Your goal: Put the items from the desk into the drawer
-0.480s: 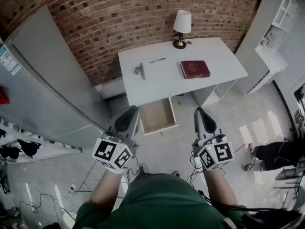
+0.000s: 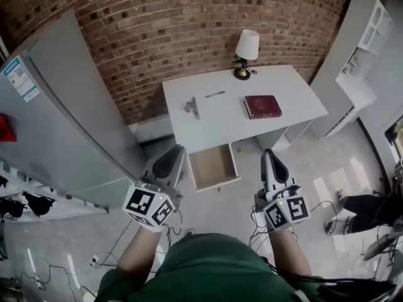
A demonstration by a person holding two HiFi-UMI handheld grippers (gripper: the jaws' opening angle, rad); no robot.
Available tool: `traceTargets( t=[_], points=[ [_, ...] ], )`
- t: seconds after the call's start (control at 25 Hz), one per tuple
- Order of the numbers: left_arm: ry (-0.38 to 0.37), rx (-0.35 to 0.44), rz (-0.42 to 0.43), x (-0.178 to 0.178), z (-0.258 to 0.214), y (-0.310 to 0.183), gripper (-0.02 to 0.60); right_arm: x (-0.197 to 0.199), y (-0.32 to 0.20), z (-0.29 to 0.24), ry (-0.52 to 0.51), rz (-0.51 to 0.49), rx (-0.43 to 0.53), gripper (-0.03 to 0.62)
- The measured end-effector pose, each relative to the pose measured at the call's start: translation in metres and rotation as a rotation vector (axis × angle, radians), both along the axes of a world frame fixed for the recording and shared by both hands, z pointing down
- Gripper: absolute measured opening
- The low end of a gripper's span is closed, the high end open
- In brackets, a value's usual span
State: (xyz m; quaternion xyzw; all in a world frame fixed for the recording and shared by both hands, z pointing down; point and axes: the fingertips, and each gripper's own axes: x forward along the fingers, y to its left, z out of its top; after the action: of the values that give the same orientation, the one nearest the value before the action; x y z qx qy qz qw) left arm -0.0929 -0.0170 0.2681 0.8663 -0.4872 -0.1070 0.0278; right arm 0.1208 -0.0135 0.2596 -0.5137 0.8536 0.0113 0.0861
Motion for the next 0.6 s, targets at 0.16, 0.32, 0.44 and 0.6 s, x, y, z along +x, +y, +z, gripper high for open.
traceTargets(
  t=[0.16, 0.32, 0.44, 0.6],
  points=[
    [0.000, 0.015, 0.031, -0.025, -0.002, -0.009, 0.035, -0.018, -0.005, -0.002, 0.016, 0.054, 0.017, 0.003],
    [0.001, -0.003, 0.061, -0.042, 0.005, -0.018, 0.035, -0.029, -0.008, 0.002, 0.034, 0.106, 0.003, 0.003],
    [0.022, -0.029, 0.079, -0.049, 0.015, -0.027, 0.035, -0.032, -0.012, 0.011, 0.048, 0.133, -0.028, 0.003],
    [0.036, -0.058, 0.099, -0.047, 0.027, -0.043, 0.034, -0.032, -0.025, 0.020, 0.066, 0.151, -0.060, 0.003]
  ],
)
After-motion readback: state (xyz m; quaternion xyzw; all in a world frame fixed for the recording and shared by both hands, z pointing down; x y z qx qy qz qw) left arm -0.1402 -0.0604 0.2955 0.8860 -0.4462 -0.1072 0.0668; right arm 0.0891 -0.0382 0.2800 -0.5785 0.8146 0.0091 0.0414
